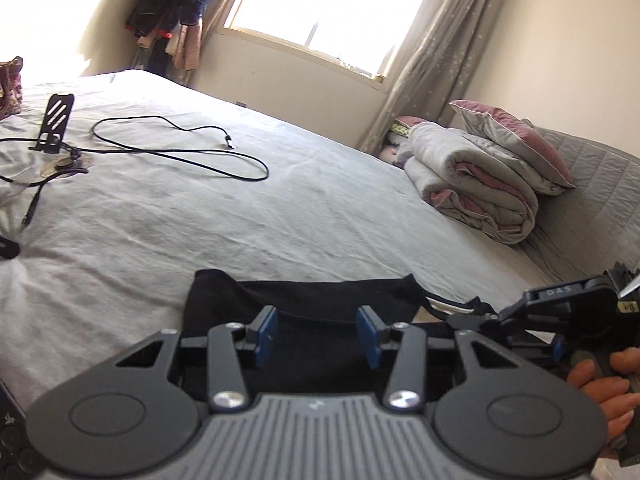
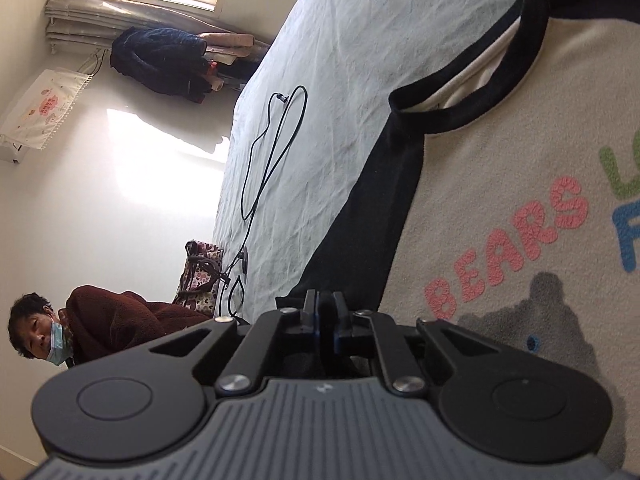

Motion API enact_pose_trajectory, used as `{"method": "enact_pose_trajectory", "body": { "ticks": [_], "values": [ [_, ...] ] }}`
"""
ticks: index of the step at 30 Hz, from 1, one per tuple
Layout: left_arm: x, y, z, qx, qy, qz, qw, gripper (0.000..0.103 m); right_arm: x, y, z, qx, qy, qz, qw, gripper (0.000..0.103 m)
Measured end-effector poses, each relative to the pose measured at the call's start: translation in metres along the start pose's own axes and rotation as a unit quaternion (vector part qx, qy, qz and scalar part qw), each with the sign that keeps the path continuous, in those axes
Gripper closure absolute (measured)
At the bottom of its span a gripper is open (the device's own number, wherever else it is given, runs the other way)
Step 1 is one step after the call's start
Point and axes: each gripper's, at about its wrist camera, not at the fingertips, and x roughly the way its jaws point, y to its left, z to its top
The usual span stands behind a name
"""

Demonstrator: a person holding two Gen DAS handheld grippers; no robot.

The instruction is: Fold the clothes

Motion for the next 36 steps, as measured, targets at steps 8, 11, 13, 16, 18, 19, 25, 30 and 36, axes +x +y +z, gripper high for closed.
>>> {"method": "enact_pose_trajectory", "body": {
  "ticks": [8, 11, 13, 16, 18, 19, 25, 30, 36],
  "values": [
    [-0.001, 0.02, 0.004, -0.039, -0.004, 0.022, 0.999, 0.058, -0.043, -0.006, 0.033, -0.008, -0.068, -0.022, 0.997, 0.094],
    [0.008, 0.011, -0.002, -0.023, 0.016, 0.017, 0.9995, 0.057, -0.064, -0.023, 0.042, 0.002, -0.089, -0.045, 0.995, 0.094],
    [0.013, 0.005, -0.005, -0.012, 0.029, 0.014, 0.9994, 0.056, -0.077, -0.036, 0.048, 0.011, -0.103, -0.062, 0.993, 0.094],
    [0.021, -0.002, -0.011, 0.006, 0.046, 0.011, 0.9988, 0.055, -0.097, -0.057, 0.056, 0.028, -0.122, -0.088, 0.988, 0.094],
    [0.026, -0.007, -0.014, 0.018, 0.057, 0.01, 0.9981, 0.055, -0.107, -0.074, 0.058, 0.045, -0.126, -0.103, 0.986, 0.094],
    [0.028, -0.009, -0.016, 0.022, 0.062, 0.007, 0.9978, 0.055, -0.11, -0.081, 0.057, 0.048, -0.129, -0.114, 0.984, 0.094],
    [0.036, -0.015, -0.024, 0.041, 0.09, -0.008, 0.9951, 0.055, -0.119, -0.111, 0.055, 0.073, -0.127, -0.133, 0.98, 0.092],
    [0.038, -0.022, -0.028, 0.051, 0.091, -0.014, 0.9944, 0.055, -0.121, -0.116, 0.046, 0.071, -0.11, -0.12, 0.984, 0.081],
    [0.04, -0.026, -0.029, 0.053, 0.093, -0.018, 0.9941, 0.055, -0.131, -0.113, 0.033, 0.046, -0.102, -0.09, 0.99, 0.055]
  ]
}}
